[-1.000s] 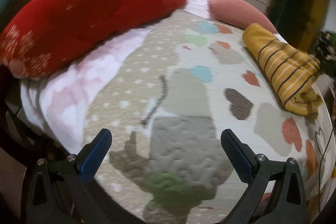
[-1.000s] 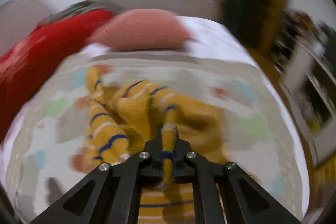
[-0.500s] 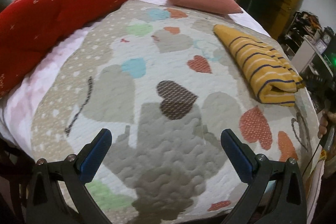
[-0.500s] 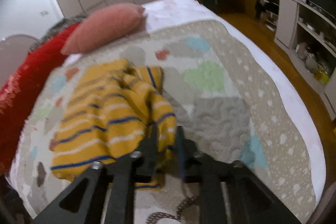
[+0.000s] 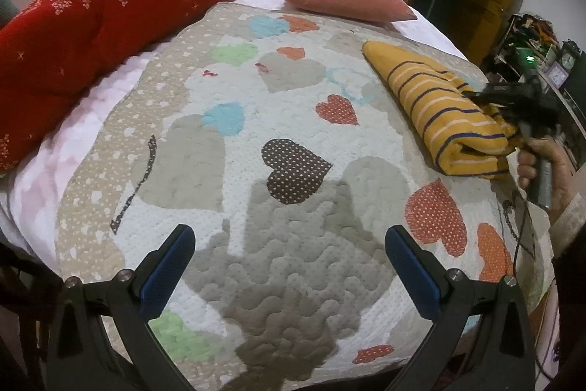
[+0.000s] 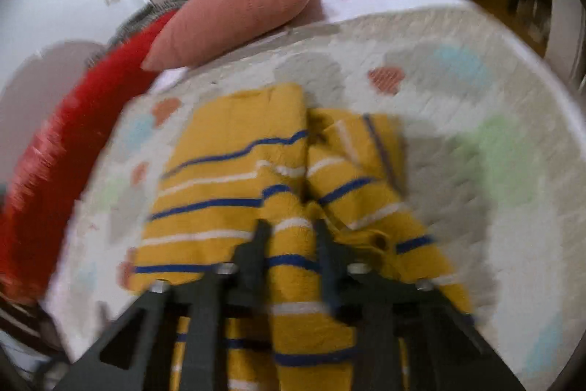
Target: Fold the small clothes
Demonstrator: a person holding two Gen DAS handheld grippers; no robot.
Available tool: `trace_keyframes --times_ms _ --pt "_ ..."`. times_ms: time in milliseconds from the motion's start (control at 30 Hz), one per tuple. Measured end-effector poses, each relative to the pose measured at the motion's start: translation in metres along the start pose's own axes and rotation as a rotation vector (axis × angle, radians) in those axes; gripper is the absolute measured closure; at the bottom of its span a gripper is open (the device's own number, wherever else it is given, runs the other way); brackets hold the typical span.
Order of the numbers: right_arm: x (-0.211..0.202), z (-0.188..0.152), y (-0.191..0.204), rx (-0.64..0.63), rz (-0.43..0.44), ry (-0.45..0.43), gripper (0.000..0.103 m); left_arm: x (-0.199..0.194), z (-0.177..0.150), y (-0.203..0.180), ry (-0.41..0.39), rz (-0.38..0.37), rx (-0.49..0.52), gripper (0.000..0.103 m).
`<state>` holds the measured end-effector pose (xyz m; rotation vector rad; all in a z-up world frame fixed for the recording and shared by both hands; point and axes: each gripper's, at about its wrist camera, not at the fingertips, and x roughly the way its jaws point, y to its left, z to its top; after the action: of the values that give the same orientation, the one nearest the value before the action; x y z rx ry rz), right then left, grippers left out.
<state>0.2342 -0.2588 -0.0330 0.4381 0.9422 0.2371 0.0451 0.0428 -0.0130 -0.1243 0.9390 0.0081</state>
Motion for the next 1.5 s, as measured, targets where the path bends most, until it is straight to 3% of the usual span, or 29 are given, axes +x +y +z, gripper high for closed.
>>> trace_keyframes --times_ms 100,167,267,367,467,533,633,733,833,900,1000,1100,1133,1200,1233,1300,1500 --pt "-0.034 -0.009 -0.013 0.096 0.135 -0.094 0.088 0.004 0.001 0.002 0.010 0.006 -0.004 0.000" --pt "-0.062 -0.022 -0.025 0.144 0.156 -0.160 0.088 0.009 0.003 0.001 0.020 -0.008 -0.010 0.000" --pt "-0.087 -0.046 -0.052 0.204 0.057 -0.225 0.088 0.017 0.004 -0.010 0.032 -0.033 0.001 0.000" --pt "-0.069 -0.062 -0.076 0.244 -0.023 -0.139 0.086 0.027 0.008 -0.029 0.052 -0.091 0.040 0.000" --pt "-0.074 -0.066 -0.080 0.237 0.025 -0.149 0.072 0.034 0.021 -0.047 0.048 -0.155 0.066 0.000" --pt "-0.093 -0.062 -0.079 0.236 0.048 -0.210 0.043 0.040 0.034 -0.056 0.043 -0.198 0.062 0.000" --pt "-0.111 -0.049 -0.082 0.230 0.042 -0.275 0.032 0.055 0.062 -0.072 0.036 -0.280 0.049 0.000" --pt "-0.095 -0.033 -0.083 0.189 0.008 -0.207 0.031 0.079 0.090 -0.096 0.041 -0.378 0.063 0.000" --pt "-0.060 -0.018 -0.084 0.124 -0.024 -0.103 0.031 0.114 0.115 -0.129 0.094 -0.505 0.111 0.000" --pt "-0.035 -0.013 -0.090 0.115 -0.006 -0.047 0.024 0.144 0.128 -0.152 0.152 -0.564 0.142 0.000" --pt "-0.016 -0.004 -0.101 0.158 0.058 -0.046 0.018 0.183 0.136 -0.177 0.240 -0.604 0.185 0.000" --pt "0.002 0.002 -0.102 0.174 0.142 -0.022 0.020 0.210 0.139 -0.187 0.276 -0.630 0.163 0.000" --pt "0.005 0.002 -0.099 0.178 0.158 -0.023 0.033 0.210 0.142 -0.188 0.270 -0.642 0.158 0.001" --pt "0.014 0.002 -0.095 0.218 0.257 -0.007 0.061 0.207 0.149 -0.184 0.288 -0.710 0.120 0.034" --pt "0.018 0.002 -0.093 0.258 0.294 -0.004 0.063 0.205 0.150 -0.182 0.293 -0.708 0.111 0.042" --pt "0.015 0.005 -0.080 0.264 0.275 -0.027 0.066 0.193 0.158 -0.171 0.264 -0.700 0.096 0.050" --pt "-0.015 0.016 -0.029 0.210 0.389 -0.110 0.069 0.137 0.179 -0.128 0.098 -0.629 0.087 0.052"
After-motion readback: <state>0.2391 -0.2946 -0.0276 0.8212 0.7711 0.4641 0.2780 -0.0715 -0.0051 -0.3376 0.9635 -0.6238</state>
